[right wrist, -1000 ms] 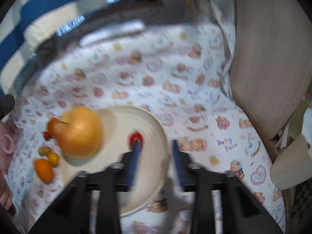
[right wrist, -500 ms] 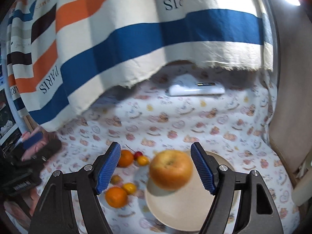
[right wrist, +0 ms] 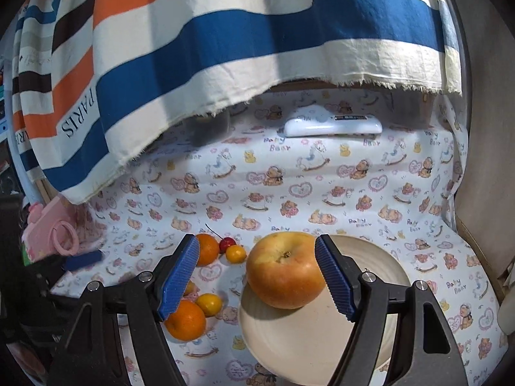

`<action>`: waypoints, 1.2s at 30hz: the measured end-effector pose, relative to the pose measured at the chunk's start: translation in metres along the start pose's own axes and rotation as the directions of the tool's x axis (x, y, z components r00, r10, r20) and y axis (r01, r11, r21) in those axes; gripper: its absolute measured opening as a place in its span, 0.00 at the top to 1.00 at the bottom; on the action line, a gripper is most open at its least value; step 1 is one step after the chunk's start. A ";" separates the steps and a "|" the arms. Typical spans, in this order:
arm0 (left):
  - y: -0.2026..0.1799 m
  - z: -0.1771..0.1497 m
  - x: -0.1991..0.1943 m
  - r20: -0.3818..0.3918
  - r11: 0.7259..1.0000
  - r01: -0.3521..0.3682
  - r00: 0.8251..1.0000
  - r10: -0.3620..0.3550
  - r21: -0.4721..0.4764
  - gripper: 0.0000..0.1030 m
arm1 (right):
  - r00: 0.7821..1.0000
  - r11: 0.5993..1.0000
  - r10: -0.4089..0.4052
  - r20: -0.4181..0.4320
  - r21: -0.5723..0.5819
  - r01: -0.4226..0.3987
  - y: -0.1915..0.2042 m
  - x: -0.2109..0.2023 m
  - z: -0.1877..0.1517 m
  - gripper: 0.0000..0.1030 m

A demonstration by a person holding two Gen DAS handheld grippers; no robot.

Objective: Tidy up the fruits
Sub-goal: 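Grasp the large orange with the left gripper while the right moves toward the fruits, then grasp a small yellow-orange fruit with the right gripper while the left lifts the orange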

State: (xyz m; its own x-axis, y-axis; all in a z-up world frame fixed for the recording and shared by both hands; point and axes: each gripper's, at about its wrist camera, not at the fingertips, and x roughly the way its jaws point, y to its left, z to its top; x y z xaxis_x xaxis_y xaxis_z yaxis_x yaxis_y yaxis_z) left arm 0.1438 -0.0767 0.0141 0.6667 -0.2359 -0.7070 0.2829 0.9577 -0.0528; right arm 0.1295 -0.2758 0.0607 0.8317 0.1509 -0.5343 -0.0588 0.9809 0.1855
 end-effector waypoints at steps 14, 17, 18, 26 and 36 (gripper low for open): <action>-0.029 -0.019 0.044 -0.161 0.988 0.145 0.977 -0.136 0.043 0.33 | 0.999 1.000 0.005 -0.053 0.015 -0.005 -0.001 0.012 -0.005 0.26; -0.031 -0.022 0.049 -0.171 0.988 0.146 0.976 -0.135 0.056 0.33 | 0.998 1.000 0.007 -0.054 0.013 -0.006 0.000 0.012 -0.005 0.26; -0.032 -0.022 0.051 -0.176 0.986 0.156 0.974 -0.144 0.057 0.33 | 0.999 1.000 0.007 -0.054 0.014 -0.007 0.000 0.012 -0.005 0.26; -0.033 -0.025 0.058 -0.189 0.985 0.163 0.971 -0.149 0.058 0.51 | 0.998 1.000 0.008 -0.057 0.014 -0.007 0.000 0.012 -0.005 0.26; -0.022 -0.017 0.038 -0.129 0.993 0.109 0.986 -0.103 0.044 0.53 | 0.994 0.997 0.068 -0.087 0.036 -0.065 0.000 0.019 -0.008 0.26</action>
State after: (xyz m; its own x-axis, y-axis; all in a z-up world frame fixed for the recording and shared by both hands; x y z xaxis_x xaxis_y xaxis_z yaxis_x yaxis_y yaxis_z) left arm 0.1506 -0.1041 -0.0234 0.5395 -0.3098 -0.7829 0.3844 0.9179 -0.0984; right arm 0.1408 -0.2720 0.0440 0.7749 0.2273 -0.5898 -0.0929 0.9639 0.2493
